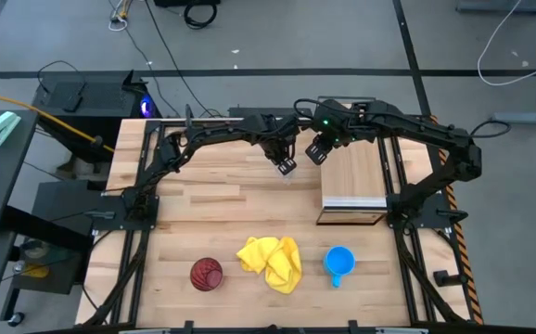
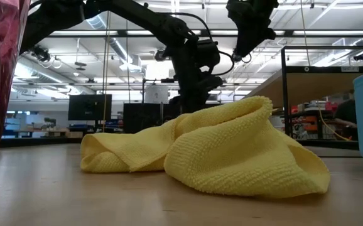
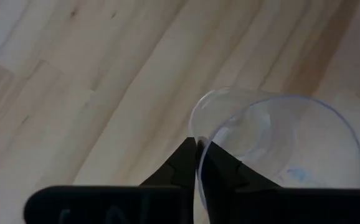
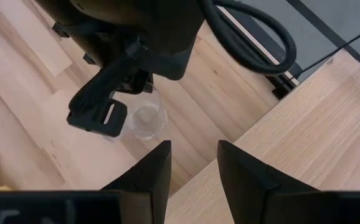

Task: Stack small to large cups/mugs on shelf
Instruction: Put the transparent mug on the shelf

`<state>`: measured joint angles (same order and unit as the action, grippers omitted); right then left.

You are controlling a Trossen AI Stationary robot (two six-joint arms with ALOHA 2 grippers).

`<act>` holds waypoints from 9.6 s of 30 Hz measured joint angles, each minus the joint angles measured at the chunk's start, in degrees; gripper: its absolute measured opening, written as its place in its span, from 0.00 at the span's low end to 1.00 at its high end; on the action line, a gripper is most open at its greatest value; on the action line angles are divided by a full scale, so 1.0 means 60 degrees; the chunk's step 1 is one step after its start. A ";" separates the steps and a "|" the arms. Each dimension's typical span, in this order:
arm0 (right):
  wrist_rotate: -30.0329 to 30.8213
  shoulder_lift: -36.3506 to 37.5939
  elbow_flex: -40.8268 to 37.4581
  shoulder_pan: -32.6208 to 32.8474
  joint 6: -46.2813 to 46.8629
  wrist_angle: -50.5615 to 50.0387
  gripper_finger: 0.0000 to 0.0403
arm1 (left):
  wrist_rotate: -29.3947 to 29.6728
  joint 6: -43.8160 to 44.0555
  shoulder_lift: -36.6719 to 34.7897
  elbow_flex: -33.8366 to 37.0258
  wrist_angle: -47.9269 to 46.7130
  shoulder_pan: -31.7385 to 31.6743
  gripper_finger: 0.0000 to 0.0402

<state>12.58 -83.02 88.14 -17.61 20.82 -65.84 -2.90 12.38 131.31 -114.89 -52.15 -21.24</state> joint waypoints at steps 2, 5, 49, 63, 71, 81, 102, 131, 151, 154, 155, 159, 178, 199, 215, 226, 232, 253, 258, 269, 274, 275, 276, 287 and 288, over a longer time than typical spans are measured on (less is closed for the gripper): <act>0.0003 0.0000 0.0000 0.0000 0.0000 -0.0001 0.34 | 0.0004 -0.0004 0.0000 0.0000 -0.0002 -0.0006 0.10; 0.0004 0.0000 0.0000 0.0000 0.0000 -0.0004 0.34 | 0.0007 -0.0091 0.0000 0.0000 0.0005 -0.0009 0.14; -0.2834 -0.2427 0.1136 -0.1345 -0.3274 0.0564 0.34 | 0.1677 0.1180 -0.3104 -0.1207 -0.6291 0.0320 0.31; -0.2812 -0.4825 0.3493 -0.1290 -0.3901 -0.0510 0.34 | 0.2668 0.4389 -0.7462 0.3639 -0.6167 0.1232 0.30; -0.2790 -0.5291 0.3497 -0.1268 -0.3625 -0.0489 0.34 | 0.2667 0.5326 -0.9309 0.5755 -0.5483 0.1214 0.26; -0.2662 -0.6161 0.3501 -0.1246 -0.3446 -0.0488 0.34 | 0.2663 0.5603 -1.0047 0.6408 -0.4892 0.1214 0.23; -0.2402 -0.6539 0.3497 -0.1233 -0.3677 0.0146 0.34 | 0.2671 0.5333 -1.0040 0.6408 -0.4671 0.1214 0.21; -0.2412 -0.6535 0.3370 -0.1166 -0.7328 0.0343 0.34 | 0.2696 0.5067 -1.0036 0.6408 -0.4665 0.1214 0.18; -0.2199 -0.6528 0.2852 -0.1169 -0.7258 0.0869 0.21 | 0.2696 0.5042 -1.0036 0.6408 -0.4567 0.1163 0.16; -0.2171 -0.6528 0.2852 -0.1169 -0.7136 0.0934 0.12 | 0.2699 0.5043 -1.0036 0.6408 -0.4563 0.1156 0.14; -0.2171 -0.6528 0.2852 -0.1169 -0.7078 0.0951 0.10 | 0.2699 0.5045 -1.0036 0.6408 -0.4563 0.1156 0.14; -0.2176 -0.6528 0.2863 -0.1169 -0.6838 0.0969 0.02 | 0.2703 0.5043 -1.0036 0.6408 -0.4559 0.1156 0.12; -0.1658 -0.4643 0.3486 -0.1147 -0.1445 -0.0425 0.01 | 0.3330 0.3757 -1.0036 0.6408 -0.3919 0.1154 0.09; 0.0098 -0.0646 0.3493 -0.1816 0.3203 -0.4038 0.00 | 0.3342 0.1600 -1.0014 0.6408 -0.2497 0.0288 0.05; -0.0142 -0.1001 0.3475 -0.4641 0.2528 -0.4029 0.00 | 0.3337 0.1574 -1.0010 0.6408 -0.2483 0.0282 0.05; -0.0754 -0.1520 0.3475 -0.5954 0.1582 -0.4029 0.00 | 0.3334 0.1647 -1.0010 0.6408 -0.2483 0.0282 0.03; -0.0804 -0.1900 0.3473 -0.6109 0.1350 -0.4027 0.00 | 0.3322 0.1649 -1.0010 0.6408 -0.2484 0.0282 0.06; -0.0924 -0.1439 0.2667 -0.5921 0.1415 -0.4025 0.00 | 0.3216 0.1744 -1.0010 0.6408 -0.2301 0.0259 0.06; -0.0965 -0.0308 0.2664 -0.4445 0.2656 -0.4025 0.00 | 0.3210 0.1627 -1.0010 0.6408 -0.2233 0.0182 0.04; -0.0655 0.2596 -0.0212 -0.0464 0.6920 -0.4056 0.00 | 0.3198 0.1066 -1.0010 0.6408 -0.1689 -0.0079 0.06; -0.0630 0.3372 -0.1169 0.0975 0.8654 -0.4039 0.00 | 0.3198 0.0962 -1.0010 0.6408 -0.1674 -0.0079 0.05; -0.0630 0.3453 -0.1274 0.1246 0.8917 -0.4041 0.00 | 0.3198 0.0962 -1.0010 0.6408 -0.1674 -0.0079 0.05; -0.0630 0.3505 -0.1361 0.1502 0.9159 -0.4034 0.00 | 0.3195 0.0962 -1.0010 0.6408 -0.1674 -0.0079 0.04; -0.0636 0.3548 -0.2056 0.3169 1.0947 -0.4029 0.00 | 0.3193 0.1064 -1.0010 0.6408 -0.1661 -0.0075 0.05; -0.0614 0.3546 -0.2106 0.3197 1.1044 -0.4029 0.00 | 0.3195 0.1064 -1.0010 0.6408 -0.1656 -0.0075 0.06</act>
<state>8.90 -61.75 75.50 1.57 87.08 -90.02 16.27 18.76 71.24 -76.44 -62.08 -21.69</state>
